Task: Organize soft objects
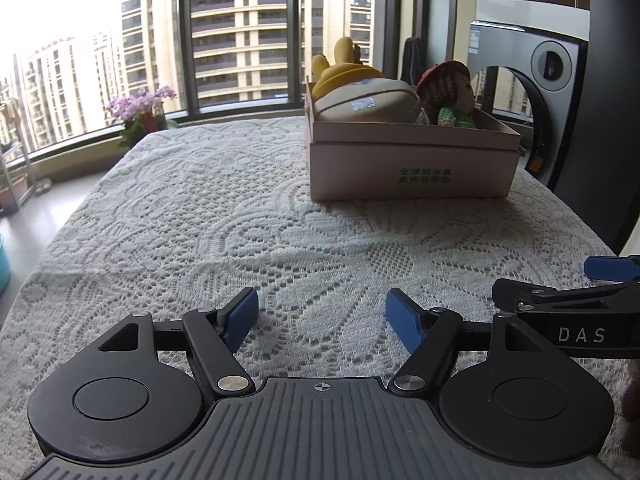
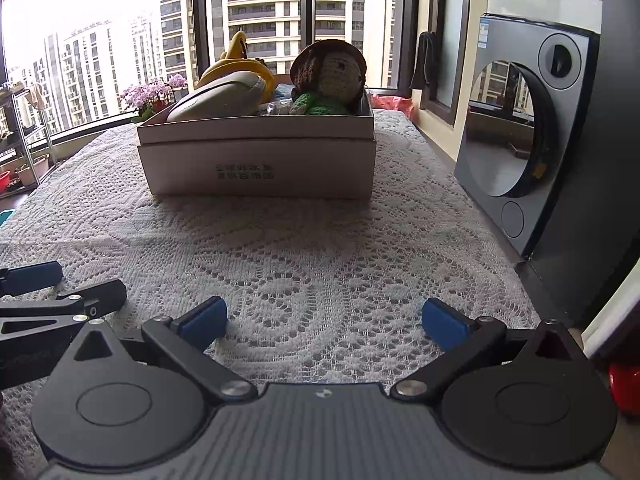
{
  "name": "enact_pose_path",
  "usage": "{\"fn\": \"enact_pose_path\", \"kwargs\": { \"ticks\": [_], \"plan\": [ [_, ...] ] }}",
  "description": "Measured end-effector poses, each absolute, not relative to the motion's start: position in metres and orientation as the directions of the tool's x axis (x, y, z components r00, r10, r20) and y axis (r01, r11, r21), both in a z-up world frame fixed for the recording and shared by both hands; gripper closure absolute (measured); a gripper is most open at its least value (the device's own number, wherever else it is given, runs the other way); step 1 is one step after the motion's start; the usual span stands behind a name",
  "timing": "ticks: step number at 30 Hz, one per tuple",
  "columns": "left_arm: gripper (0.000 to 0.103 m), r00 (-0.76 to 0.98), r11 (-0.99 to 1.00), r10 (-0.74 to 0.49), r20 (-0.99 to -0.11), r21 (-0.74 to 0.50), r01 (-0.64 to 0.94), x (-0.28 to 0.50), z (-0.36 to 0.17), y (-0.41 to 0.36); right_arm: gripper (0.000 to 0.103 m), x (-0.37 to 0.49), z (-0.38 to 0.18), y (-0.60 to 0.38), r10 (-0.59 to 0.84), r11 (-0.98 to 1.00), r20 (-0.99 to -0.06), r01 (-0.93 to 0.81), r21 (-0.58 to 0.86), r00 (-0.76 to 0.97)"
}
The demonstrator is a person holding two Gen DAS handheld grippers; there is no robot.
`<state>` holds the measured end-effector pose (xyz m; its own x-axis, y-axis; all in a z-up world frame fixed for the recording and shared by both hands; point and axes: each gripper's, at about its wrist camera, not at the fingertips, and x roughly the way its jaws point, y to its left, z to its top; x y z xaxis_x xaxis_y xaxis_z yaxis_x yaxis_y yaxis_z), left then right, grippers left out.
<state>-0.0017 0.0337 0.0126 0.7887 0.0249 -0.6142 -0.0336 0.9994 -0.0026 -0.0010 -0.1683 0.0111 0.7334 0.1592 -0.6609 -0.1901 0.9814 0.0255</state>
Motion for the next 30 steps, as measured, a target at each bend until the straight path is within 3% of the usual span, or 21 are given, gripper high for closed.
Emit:
{"fn": "enact_pose_path", "kwargs": {
  "ticks": [30],
  "plan": [
    [0.026,0.789,0.999,0.025,-0.613,-0.008,-0.038,-0.0044,0.014,0.0331,0.0,-0.0007,0.0115,-0.1693,0.16,0.981,-0.66,-0.191,0.027,0.734]
  ]
}}
